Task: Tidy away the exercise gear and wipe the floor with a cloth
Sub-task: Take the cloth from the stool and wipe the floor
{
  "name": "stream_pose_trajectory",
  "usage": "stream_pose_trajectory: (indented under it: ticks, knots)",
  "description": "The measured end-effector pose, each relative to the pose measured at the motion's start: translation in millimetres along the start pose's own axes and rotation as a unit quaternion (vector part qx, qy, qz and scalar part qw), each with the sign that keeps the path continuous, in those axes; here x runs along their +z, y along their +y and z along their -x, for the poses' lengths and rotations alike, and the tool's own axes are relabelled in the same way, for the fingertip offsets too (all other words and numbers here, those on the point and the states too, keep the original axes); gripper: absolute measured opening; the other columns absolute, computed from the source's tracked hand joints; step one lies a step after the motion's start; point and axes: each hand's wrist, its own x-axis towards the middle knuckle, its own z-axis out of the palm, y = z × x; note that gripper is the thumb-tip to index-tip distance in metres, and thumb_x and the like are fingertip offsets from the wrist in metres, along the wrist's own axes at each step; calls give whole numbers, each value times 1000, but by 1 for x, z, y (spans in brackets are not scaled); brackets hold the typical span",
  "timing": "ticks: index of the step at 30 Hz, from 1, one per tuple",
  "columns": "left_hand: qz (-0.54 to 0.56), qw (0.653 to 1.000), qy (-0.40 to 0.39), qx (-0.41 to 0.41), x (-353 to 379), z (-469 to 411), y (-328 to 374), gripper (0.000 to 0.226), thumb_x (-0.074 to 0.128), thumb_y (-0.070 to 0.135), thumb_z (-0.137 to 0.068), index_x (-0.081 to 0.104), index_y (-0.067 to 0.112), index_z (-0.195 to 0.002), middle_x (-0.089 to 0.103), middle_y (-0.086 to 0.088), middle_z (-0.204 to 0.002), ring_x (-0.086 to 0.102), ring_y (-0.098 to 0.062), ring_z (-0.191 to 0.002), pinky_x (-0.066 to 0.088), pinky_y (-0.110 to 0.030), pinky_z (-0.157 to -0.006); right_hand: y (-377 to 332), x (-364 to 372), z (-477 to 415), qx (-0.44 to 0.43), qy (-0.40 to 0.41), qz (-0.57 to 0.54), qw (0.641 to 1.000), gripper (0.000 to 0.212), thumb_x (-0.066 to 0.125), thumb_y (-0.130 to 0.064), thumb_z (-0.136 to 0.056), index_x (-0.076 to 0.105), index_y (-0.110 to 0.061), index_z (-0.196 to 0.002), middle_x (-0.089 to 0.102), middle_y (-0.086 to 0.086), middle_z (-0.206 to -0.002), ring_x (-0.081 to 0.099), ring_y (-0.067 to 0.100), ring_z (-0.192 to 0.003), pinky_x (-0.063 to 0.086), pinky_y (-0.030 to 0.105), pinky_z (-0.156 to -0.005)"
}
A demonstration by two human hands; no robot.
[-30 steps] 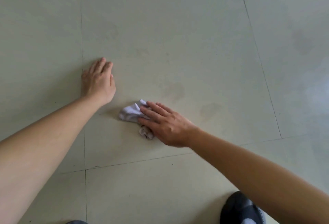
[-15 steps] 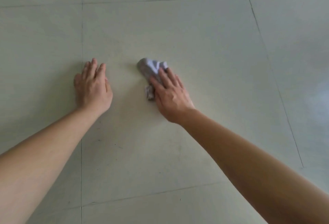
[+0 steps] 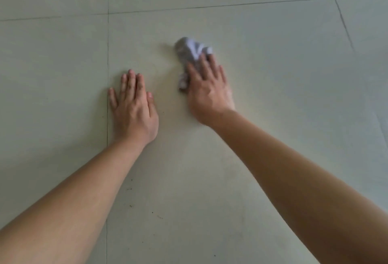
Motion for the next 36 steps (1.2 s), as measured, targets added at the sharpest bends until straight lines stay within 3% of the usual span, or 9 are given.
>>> stream_pose_trajectory:
  ticks: [6, 12, 14, 18, 21, 23, 27, 31, 36]
  knots:
    - [-8, 1000, -8, -5, 0, 1, 1, 57, 23, 30, -101, 30, 6, -152, 22, -11, -162, 16, -24, -151, 8, -52, -120, 63, -22, -39, -222, -22, 82, 971, 52, 34, -34, -101, 47, -18, -149, 41, 16, -156, 32, 34, -148, 23, 49, -120]
    - [-32, 999, -23, -15, 0, -1, 3, 60, 14, 34, -101, 24, 8, -154, 15, -7, -164, 9, -19, -152, 5, -49, -122, 89, -48, -126, 235, 65, 17, 970, 53, 34, -36, -100, 41, -21, -150, 23, 10, -165, 10, 31, -154, 13, 45, -124]
    - [-28, 999, -24, -20, -1, -1, 3, 60, 15, 34, -101, 26, 8, -153, 17, -8, -163, 12, -20, -151, 7, -50, -121, 46, -36, -145, 276, 50, 3, 960, 57, 31, -38, -102, 30, -21, -156, 12, 12, -167, 2, 32, -155, 7, 44, -125]
    - [-23, 999, -20, -21, -1, -2, 3, 59, 17, 33, -101, 31, 7, -151, 23, -10, -162, 18, -24, -150, 12, -52, -120, -50, -3, -143, 33, -41, 1, 999, 57, 30, -34, -104, 20, -26, -160, 3, 10, -169, -4, 30, -155, 1, 44, -124]
    - [-23, 999, -12, -21, 0, -2, 2, 57, 21, 32, -101, 34, 6, -150, 26, -11, -160, 21, -26, -149, 14, -53, -119, -63, -2, -130, -181, -126, 49, 974, 57, 36, -30, -104, 21, -33, -158, 5, 4, -169, 0, 25, -155, 0, 46, -125]
    - [-25, 999, -15, -21, 0, -3, 2, 59, 20, 33, -100, 34, 6, -150, 25, -11, -161, 20, -25, -149, 13, -53, -120, -28, -14, -131, -215, -124, 74, 966, 55, 39, -32, -104, 25, -35, -157, 10, 1, -169, 6, 22, -155, 1, 47, -124]
    - [-20, 999, -19, -21, -1, -3, 2, 60, 17, 35, -100, 32, 7, -151, 22, -10, -162, 16, -24, -151, 9, -51, -121, 99, -60, -119, -8, -55, 86, 995, 54, 32, -44, -102, 30, -37, -155, 13, 5, -168, 11, 29, -154, 8, 54, -123]
    - [-16, 1000, -20, -17, -2, -2, 2, 59, 19, 33, -100, 32, 6, -151, 22, -11, -162, 15, -24, -151, 7, -50, -120, 196, -101, -72, 231, -35, 127, 964, 53, 29, -41, -103, 32, -23, -152, 20, 13, -165, 16, 40, -150, 14, 56, -121]
    - [-13, 1000, -23, -16, -5, -3, 4, 55, 26, 29, -101, 32, 8, -151, 22, -11, -162, 17, -26, -150, 8, -51, -119, 151, -80, -11, 149, -30, 64, 986, 56, 29, -35, -103, 27, -17, -156, 15, 17, -166, 9, 34, -154, 20, 48, -122]
